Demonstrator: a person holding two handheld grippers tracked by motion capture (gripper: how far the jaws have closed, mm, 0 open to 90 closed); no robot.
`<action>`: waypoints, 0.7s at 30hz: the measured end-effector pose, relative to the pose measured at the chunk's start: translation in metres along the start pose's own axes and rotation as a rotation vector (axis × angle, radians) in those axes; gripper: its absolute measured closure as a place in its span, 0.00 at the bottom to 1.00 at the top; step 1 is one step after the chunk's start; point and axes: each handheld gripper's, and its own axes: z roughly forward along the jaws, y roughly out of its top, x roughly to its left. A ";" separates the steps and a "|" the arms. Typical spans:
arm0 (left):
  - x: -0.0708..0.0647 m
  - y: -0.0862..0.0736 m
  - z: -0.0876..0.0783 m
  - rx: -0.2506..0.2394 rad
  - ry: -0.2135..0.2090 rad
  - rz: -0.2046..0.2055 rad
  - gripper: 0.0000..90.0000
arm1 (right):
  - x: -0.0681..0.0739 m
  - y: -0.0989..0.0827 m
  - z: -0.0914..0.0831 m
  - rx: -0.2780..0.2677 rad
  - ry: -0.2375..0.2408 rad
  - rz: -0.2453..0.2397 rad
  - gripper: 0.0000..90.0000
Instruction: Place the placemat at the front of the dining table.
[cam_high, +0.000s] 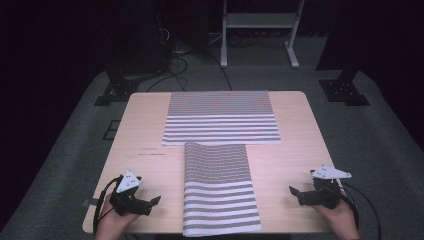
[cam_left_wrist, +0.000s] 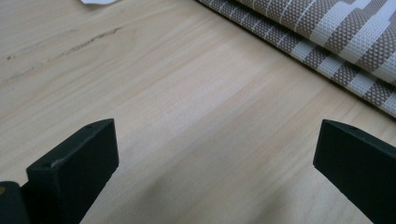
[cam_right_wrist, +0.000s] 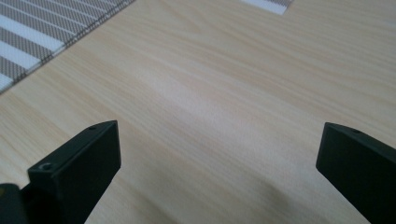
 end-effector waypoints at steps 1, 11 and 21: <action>0.001 -0.002 0.000 0.004 -0.007 -0.001 0.00 | -0.001 -0.002 0.000 0.005 0.004 0.002 0.00; 0.000 -0.015 0.006 0.058 -0.027 0.042 0.00 | -0.006 -0.011 0.002 0.037 0.003 0.021 0.00; 0.002 -0.015 0.008 0.063 -0.046 0.040 0.00 | -0.008 -0.013 0.007 0.085 0.017 0.024 0.00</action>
